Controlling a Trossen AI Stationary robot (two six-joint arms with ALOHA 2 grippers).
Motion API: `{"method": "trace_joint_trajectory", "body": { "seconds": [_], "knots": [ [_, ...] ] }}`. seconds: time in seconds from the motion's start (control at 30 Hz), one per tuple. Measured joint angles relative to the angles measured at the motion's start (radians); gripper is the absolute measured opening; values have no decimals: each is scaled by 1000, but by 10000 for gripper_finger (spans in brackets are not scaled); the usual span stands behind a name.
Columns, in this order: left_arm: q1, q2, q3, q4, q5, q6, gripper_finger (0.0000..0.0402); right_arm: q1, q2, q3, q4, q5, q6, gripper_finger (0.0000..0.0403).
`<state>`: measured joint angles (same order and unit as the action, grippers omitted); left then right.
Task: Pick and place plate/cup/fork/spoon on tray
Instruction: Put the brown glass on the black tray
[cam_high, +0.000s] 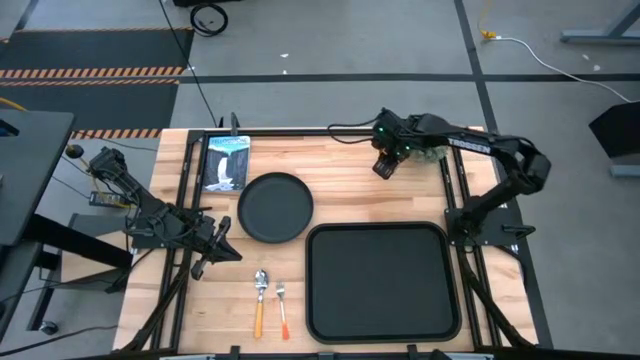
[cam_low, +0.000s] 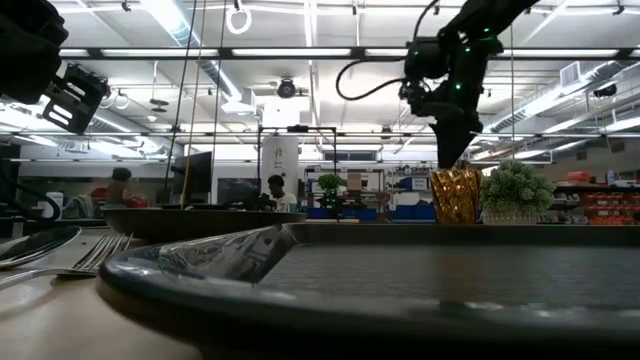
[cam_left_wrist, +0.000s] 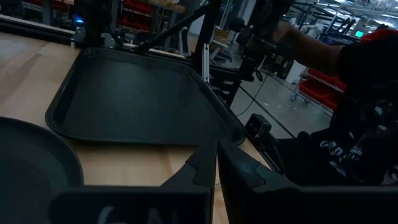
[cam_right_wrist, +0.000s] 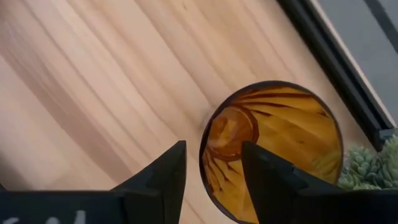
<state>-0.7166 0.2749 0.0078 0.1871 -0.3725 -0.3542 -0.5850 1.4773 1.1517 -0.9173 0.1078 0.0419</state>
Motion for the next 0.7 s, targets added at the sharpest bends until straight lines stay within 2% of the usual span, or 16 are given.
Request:
{"method": "trace_joint_trajectory", "body": {
  "seconds": [0.4, 0.7],
  "knots": [
    [0, 0, 0, 0, 0, 0, 23, 0, 177, 124, -190, -4, -52, 152],
    [0, 0, 0, 0, 0, 0, 23, 0, 224, 124, -220, -4, -65, 88]
  ]
}}
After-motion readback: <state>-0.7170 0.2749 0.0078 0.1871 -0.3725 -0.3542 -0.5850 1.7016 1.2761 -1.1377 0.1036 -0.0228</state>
